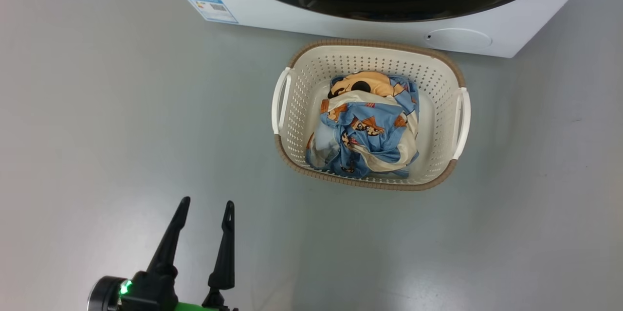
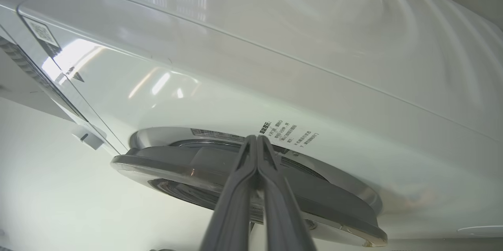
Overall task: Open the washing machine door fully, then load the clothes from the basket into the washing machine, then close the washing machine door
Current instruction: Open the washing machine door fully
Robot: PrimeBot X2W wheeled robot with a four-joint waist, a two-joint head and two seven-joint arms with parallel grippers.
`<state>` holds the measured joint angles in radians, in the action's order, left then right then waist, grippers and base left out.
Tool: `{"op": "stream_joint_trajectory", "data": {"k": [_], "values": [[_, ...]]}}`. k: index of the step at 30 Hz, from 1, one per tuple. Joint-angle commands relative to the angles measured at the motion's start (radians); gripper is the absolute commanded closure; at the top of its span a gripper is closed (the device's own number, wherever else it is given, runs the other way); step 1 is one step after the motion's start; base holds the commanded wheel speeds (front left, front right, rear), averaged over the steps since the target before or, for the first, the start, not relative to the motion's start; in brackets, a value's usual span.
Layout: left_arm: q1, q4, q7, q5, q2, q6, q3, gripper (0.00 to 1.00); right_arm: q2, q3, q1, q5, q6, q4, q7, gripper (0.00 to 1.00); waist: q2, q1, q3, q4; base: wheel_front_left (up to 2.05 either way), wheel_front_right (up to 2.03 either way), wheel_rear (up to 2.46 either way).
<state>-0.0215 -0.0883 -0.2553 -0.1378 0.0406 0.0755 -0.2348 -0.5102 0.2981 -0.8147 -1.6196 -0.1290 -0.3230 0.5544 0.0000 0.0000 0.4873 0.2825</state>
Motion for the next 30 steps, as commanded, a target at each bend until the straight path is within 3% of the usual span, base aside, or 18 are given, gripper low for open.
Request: {"op": "stream_joint_trajectory", "data": {"k": [1, 30], "values": [[-0.01, -0.028, -0.006, -0.003, 0.01, 0.01, 0.028, 0.0, -0.025, -0.012, -0.013, 0.013, -0.002, 0.03, 0.009, 1.0, 0.0, 0.0, 0.01, 0.009, 0.0, 0.0, 0.0], [-0.036, -0.08, -0.006, -0.044, 0.01, 0.078, -0.037, 0.0, -0.048, -0.113, -0.218, 0.046, -0.002, 0.078, 0.136, 1.0, 0.0, 0.0, 0.138, 0.083, 0.0, 0.0, 0.0]]}}
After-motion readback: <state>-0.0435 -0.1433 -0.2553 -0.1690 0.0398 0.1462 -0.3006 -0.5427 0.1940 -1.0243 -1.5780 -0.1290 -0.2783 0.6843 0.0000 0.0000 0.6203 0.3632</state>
